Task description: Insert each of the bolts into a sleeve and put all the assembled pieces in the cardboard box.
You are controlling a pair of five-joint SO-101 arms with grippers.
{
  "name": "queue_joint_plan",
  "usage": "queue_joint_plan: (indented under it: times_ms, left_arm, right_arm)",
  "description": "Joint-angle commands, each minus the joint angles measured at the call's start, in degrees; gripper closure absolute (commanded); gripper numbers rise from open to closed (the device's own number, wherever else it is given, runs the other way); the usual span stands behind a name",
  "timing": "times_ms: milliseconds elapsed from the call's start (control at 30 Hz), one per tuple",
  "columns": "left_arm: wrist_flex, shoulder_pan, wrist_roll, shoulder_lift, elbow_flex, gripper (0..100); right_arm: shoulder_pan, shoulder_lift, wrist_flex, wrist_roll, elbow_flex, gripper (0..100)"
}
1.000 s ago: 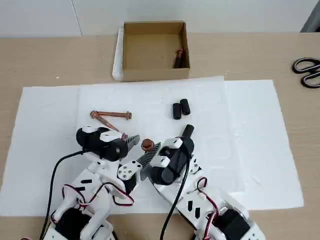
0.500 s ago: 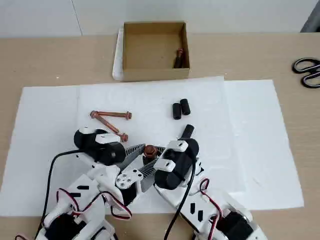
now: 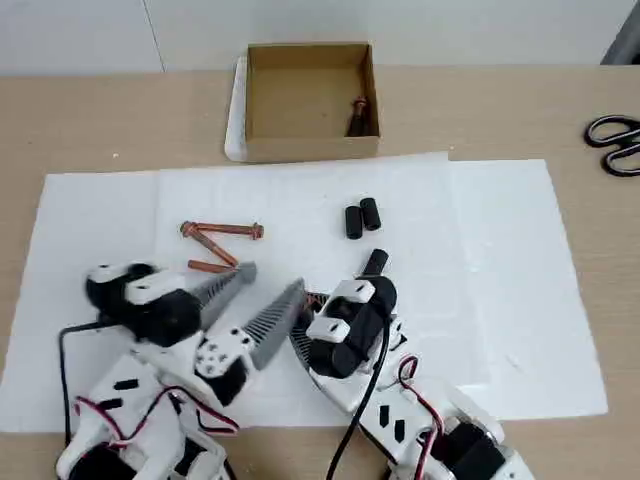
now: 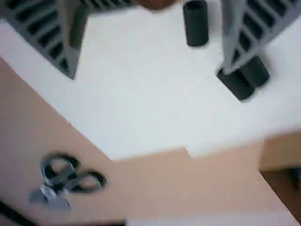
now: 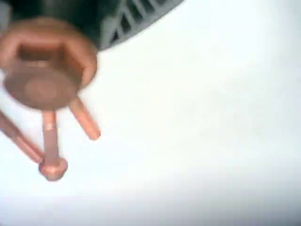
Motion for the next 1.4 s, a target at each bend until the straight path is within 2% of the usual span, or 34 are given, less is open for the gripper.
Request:
queue_joint_plan:
  times_ms: [0, 200, 300, 400, 533, 733, 867, 1033, 1167, 1367]
  left_arm:
    - [-4.22, -4.92, -0.79, 2.81, -3.65, 81]
    - [-11.78, -14.95, -0.62, 14.68, -9.45, 81]
    - [-12.22, -16.62, -0.35, 23.38, -13.58, 81]
    - [-12.22, -16.79, 3.43, 32.70, -19.38, 81]
    - [-12.22, -16.79, 6.86, 44.57, -30.55, 81]
    - [-12.22, -19.43, 6.86, 62.68, -46.73, 82]
    - [-12.22, -22.33, 4.75, 75.96, -56.84, 87]
    - [-12.22, -24.62, 3.87, 90.11, -66.51, 88]
    - [-9.76, -24.79, 3.87, 98.20, -72.57, 88]
    - [-4.84, -24.53, 4.04, 104.53, -80.22, 88]
  right_arm:
    - [1.19, -0.48, -1.89, 0.26, 0.00, 99.6]
    - [12.09, 0.40, -6.90, 0.62, 0.26, 99.5]
    - [14.37, 5.41, -9.27, 1.14, -0.26, 99.5]
    - [16.57, 14.90, -11.47, -0.88, -4.40, 99.5]
    - [20.88, 30.37, -14.20, -4.84, -15.82, 99.5]
    - [27.21, 54.73, -13.85, -8.26, -36.22, 99.5]
    - [28.88, 69.14, -14.02, -8.79, -47.65, 99.6]
    - [29.67, 85.58, -14.29, -8.88, -60.84, 99.6]
    - [30.37, 99.12, -14.46, -8.70, -72.88, 99.6]
    - [32.66, 120.75, -20.79, -8.53, -93.45, 99.5]
